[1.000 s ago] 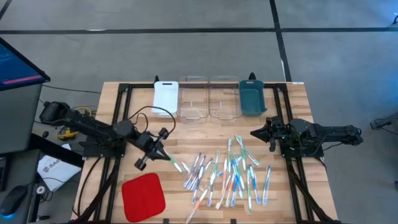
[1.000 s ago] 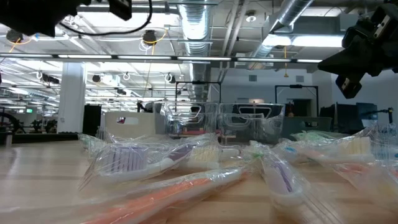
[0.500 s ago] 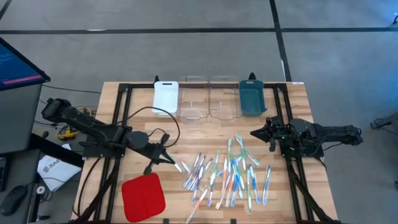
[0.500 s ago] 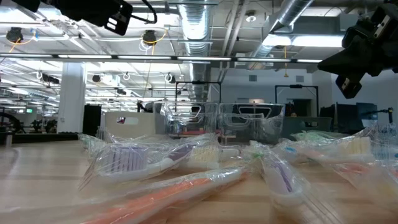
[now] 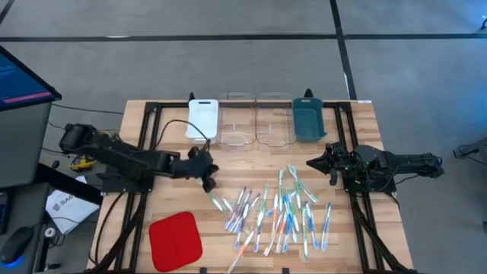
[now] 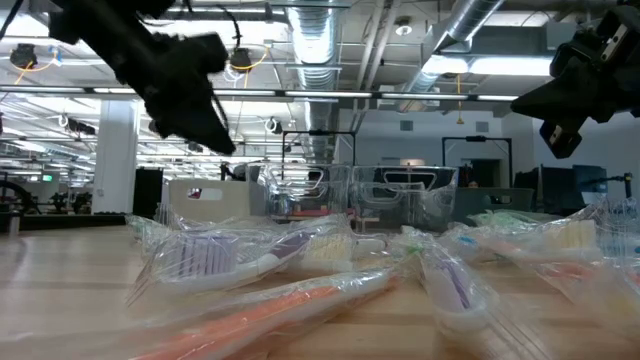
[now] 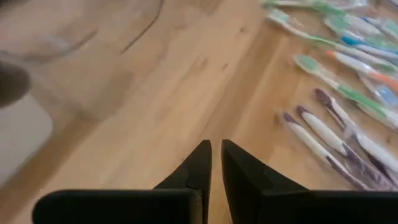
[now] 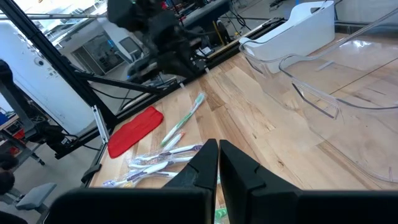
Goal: Pick & Place Toothbrushes
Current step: Put the green toothbrush into the right transparent bin
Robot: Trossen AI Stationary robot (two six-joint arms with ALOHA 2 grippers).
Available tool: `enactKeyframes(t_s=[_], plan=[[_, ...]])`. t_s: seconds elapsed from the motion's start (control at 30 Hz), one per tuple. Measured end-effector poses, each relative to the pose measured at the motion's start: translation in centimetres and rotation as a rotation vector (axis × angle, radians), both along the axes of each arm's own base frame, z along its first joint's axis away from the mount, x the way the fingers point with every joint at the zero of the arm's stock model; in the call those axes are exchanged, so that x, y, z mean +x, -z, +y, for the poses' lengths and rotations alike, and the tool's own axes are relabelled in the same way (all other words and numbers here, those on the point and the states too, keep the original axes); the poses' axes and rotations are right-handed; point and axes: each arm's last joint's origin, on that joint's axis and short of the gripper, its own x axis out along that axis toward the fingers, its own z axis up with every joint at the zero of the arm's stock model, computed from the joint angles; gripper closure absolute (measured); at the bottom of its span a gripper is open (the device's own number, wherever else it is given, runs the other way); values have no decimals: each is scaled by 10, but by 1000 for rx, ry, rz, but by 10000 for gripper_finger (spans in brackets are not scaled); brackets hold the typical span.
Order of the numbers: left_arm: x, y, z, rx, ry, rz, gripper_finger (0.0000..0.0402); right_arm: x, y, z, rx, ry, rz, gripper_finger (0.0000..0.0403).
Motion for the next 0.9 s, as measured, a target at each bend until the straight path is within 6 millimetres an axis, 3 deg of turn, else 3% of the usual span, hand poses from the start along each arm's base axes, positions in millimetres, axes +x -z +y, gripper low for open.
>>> enactKeyframes(t_s=[0.3, 0.57, 0.73, 0.9], plan=[[7, -1, 4, -47, 147, -21, 369, 0, 0, 0, 0, 0, 0, 392], [16, -18, -4, 24, 260, -187, 369, 0, 0, 0, 0, 0, 0, 392], [23, -33, -5, 27, 259, -353, 369, 0, 0, 0, 0, 0, 0, 392], [24, -37, -6, 26, 258, -401, 369, 0, 0, 0, 0, 0, 0, 392]])
